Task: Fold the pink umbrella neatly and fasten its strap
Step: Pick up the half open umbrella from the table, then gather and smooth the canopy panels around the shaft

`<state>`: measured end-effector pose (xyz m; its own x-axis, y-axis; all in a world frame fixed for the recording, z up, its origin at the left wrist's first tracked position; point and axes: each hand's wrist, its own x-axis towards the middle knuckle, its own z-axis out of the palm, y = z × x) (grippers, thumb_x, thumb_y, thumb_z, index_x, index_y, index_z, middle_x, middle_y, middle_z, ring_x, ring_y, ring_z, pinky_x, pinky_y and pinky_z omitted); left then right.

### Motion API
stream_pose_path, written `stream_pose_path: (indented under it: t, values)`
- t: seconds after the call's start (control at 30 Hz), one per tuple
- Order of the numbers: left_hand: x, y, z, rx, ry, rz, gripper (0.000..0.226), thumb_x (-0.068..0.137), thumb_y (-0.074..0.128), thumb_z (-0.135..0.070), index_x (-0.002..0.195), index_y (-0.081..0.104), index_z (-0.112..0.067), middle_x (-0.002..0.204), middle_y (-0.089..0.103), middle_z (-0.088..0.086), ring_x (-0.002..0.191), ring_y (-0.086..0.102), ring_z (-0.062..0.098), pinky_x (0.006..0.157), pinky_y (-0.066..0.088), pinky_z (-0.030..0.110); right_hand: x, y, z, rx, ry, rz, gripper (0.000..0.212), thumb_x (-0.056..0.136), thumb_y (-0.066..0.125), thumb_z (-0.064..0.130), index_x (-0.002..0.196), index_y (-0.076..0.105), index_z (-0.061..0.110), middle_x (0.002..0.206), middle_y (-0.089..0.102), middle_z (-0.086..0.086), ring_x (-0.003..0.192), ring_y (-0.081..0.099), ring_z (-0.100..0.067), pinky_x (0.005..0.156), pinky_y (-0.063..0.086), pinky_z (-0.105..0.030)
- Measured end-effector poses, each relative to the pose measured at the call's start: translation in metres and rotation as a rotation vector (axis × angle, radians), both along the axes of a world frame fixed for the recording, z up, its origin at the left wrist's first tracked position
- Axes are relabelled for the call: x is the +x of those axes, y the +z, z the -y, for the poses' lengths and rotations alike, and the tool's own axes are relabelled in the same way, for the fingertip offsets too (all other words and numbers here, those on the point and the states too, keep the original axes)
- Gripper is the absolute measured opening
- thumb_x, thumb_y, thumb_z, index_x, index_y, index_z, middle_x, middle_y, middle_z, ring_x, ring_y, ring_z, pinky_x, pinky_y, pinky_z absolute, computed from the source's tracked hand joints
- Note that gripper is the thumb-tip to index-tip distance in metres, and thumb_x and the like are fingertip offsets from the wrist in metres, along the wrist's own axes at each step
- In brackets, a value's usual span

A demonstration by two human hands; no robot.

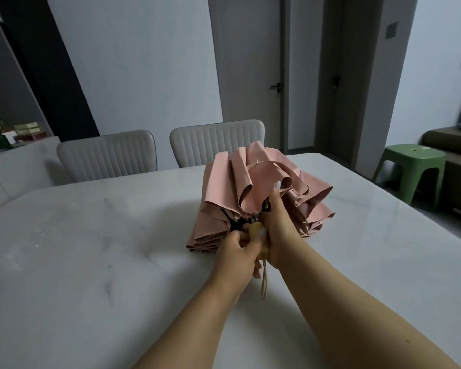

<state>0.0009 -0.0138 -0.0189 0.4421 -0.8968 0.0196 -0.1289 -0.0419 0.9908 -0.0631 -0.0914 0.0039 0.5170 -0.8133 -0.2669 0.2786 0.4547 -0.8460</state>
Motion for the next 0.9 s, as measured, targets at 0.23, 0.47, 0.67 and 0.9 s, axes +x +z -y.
stream_pose_path:
  t: [0.23, 0.47, 0.67, 0.9]
  values:
    - [0.001, 0.003, -0.009, 0.072, -0.043, 0.169, 0.028, 0.096, 0.055, -0.039, 0.091, 0.068, -0.014, 0.073, 0.065, 0.0, 0.051, 0.057, 0.008, 0.052, 0.052, 0.026, -0.009, 0.003, 0.008, -0.112, 0.001, -0.058, 0.091, 0.057, 0.043, 0.089, 0.105, 0.059, 0.014, 0.074, 0.053, -0.006, 0.053, 0.051, -0.019, 0.052, 0.044, -0.028]
    - [0.017, 0.059, -0.025, -0.176, 0.157, 0.399, 0.028, 0.092, 0.059, -0.029, 0.068, 0.066, -0.016, 0.051, 0.058, -0.006, 0.041, 0.05, 0.01, 0.048, 0.041, 0.024, -0.018, 0.005, 0.015, -0.304, -0.007, -0.119, 0.092, 0.053, 0.04, 0.088, 0.094, 0.051, 0.006, 0.061, 0.055, -0.009, 0.043, 0.049, -0.022, 0.04, 0.041, -0.021]
    - [0.044, 0.155, 0.003, -0.368, 0.211, 0.561, 0.025, 0.092, 0.056, -0.021, 0.074, 0.065, -0.007, 0.061, 0.064, 0.002, 0.052, 0.06, 0.017, 0.056, 0.051, 0.029, -0.019, -0.006, 0.012, -0.329, 0.044, -0.026, 0.106, 0.054, 0.036, 0.089, 0.115, 0.055, 0.004, 0.069, 0.058, -0.009, 0.048, 0.052, -0.021, 0.046, 0.046, -0.028]
    - [0.063, 0.226, 0.074, -0.004, 0.154, 0.986, 0.041, 0.1, 0.04, -0.037, 0.104, 0.063, -0.003, 0.105, 0.061, 0.015, 0.1, 0.057, 0.032, 0.092, 0.044, 0.038, -0.025, -0.007, 0.002, -0.403, 0.054, -0.046, 0.097, 0.061, 0.032, 0.083, 0.111, 0.054, 0.003, 0.07, 0.059, -0.012, 0.049, 0.054, -0.022, 0.05, 0.049, -0.032]
